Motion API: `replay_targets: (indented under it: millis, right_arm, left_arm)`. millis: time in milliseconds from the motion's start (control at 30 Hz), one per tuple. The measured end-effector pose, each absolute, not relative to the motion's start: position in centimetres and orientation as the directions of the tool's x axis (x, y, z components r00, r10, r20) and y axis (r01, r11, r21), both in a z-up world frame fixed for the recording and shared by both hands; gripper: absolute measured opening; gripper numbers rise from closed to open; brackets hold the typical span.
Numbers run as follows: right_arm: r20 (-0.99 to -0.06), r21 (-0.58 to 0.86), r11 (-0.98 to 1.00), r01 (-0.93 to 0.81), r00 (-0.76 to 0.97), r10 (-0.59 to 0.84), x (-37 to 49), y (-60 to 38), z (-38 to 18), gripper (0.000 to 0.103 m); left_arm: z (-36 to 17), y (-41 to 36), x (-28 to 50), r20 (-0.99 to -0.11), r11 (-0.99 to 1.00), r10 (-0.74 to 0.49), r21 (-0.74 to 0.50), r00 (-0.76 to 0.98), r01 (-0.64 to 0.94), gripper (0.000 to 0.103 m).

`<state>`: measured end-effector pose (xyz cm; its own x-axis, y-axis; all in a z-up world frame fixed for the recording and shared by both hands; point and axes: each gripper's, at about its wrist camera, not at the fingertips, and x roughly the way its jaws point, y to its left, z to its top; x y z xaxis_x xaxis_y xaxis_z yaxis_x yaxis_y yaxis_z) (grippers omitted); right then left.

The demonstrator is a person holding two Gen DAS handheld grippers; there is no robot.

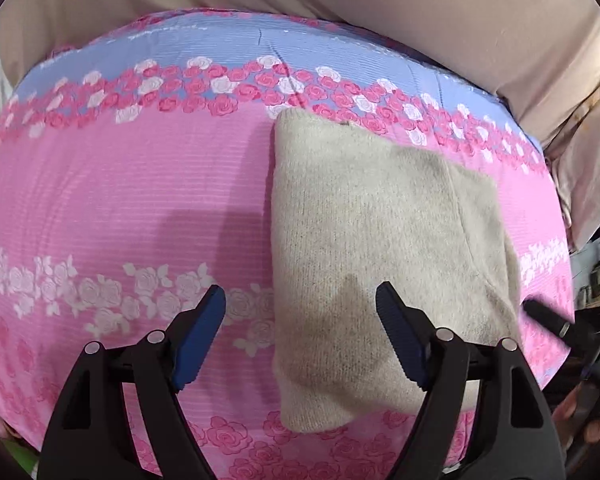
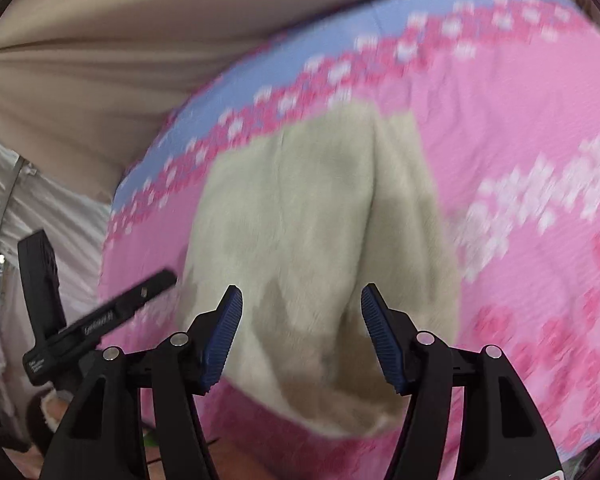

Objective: Fold small clothes

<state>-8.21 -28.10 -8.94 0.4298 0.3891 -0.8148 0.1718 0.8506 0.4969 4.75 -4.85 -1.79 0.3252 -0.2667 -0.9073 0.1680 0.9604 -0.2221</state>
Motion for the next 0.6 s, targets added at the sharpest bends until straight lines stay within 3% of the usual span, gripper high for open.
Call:
replay_targets:
  millis: [67,133,333,400,467,533,600]
  right_arm:
    - [-0.820,0.527,0.829,0.190,0.369,0.437,-8.0,-27.5,-10.8,0.059]
    - [-0.821,0.531,0.828,0.180,0.349,0.451,-7.5,-26.8,-11.4,0.016]
    - [-0.760,0.444,0.896,0.023,0.538,0.363,-7.1,-27.3,-3.2,0.014]
    - [-0.819,0.341,0.939,0.044,0.505,0.273,-6.4,-28.2,-4.7,0.017]
    - [-0.909,0.236,0.969,0.071,0.369,0.194,-5.7,-29.1,-10.0,0.021]
    - [-0.895,0.316,0.942,0.113,0.364,0.257,-6.5,-30.3,-12.3,0.021]
    - [-0.866,0.389,0.908,0.157,0.398,0.302,-7.1,-31.1,-10.8,0.025]
  left_arm:
    - [-2.0,-4.6,4.8,-0.911,0.962,-0.263,-0.221,0.317,0.162,0.076]
    - [-2.3,-4.6,4.9,-0.915,0.964,-0.256,-0.219,0.310,0.150,0.076]
    - [-2.3,-4.4,4.6,-0.920,0.968,-0.240,-0.203,0.311,0.146,0.076]
    - [-2.5,-4.3,4.5,-0.919,0.967,-0.246,-0.213,0.308,0.139,0.078]
    - [-2.7,-4.4,4.3,-0.920,0.967,-0.246,-0.213,0.305,0.138,0.079]
    - [-3.1,-4.4,4.2,-0.926,0.968,-0.242,-0.210,0.289,0.138,0.079]
    - [-3.2,-4.1,4.0,-0.930,0.970,-0.231,-0.199,0.287,0.136,0.079]
